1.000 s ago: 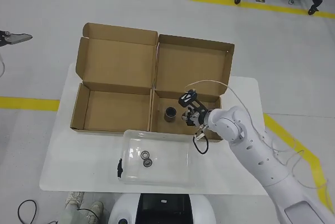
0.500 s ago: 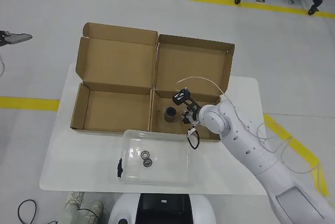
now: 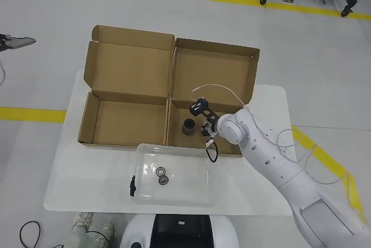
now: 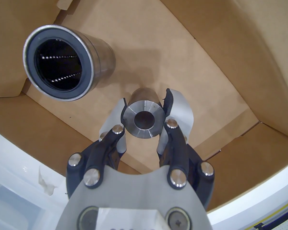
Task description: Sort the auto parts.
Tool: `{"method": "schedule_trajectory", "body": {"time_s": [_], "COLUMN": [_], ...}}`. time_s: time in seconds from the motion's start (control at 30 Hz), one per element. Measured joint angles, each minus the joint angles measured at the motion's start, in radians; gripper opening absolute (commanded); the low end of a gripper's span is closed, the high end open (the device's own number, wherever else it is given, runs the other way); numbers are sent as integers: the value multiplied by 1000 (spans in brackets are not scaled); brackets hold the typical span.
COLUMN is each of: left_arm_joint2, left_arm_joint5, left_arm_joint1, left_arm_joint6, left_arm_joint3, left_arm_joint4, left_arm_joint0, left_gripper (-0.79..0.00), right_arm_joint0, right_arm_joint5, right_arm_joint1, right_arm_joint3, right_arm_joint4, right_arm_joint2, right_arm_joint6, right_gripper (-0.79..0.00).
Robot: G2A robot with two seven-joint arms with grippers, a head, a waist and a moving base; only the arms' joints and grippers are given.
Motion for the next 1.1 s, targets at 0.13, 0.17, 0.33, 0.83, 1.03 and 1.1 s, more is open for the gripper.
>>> {"method": "schedule_trajectory", "body": {"time_s": [0.13, 0.17, 0.33, 0.83, 1.03, 1.1], "left_arm_joint2": [0, 0, 0, 0, 0, 0], "left_arm_joint5": [0, 0, 0, 0, 0, 0], "left_arm_joint1": [0, 0, 0, 0, 0, 0], "left_arm_joint6": [0, 0, 0, 0, 0, 0], "left_arm_joint3": [0, 0, 0, 0, 0, 0], "left_arm_joint4": [0, 0, 0, 0, 0, 0], "left_arm_joint0": [0, 0, 0, 0, 0, 0], "left_gripper": [0, 0, 0, 0, 0, 0], "right_arm_joint0": [7, 7, -6, -188, -236, -247], "right_arm_joint5": [-5, -6, 1, -95, -192, -220], "right_arm_joint1": [-5, -6, -1, 61, 72, 73], "right_arm_joint3": [13, 11, -34, -455, -588, -619], "right_arm_joint4": [-2, -4, -21, -116, -110, -106], "right_arm_joint2": [2, 4, 21, 128, 118, 110], "right_arm_joint6": [-2, -2, 4, 65, 89, 97], "right_gripper": [-225, -234, -252, -237, -200, -188]}}
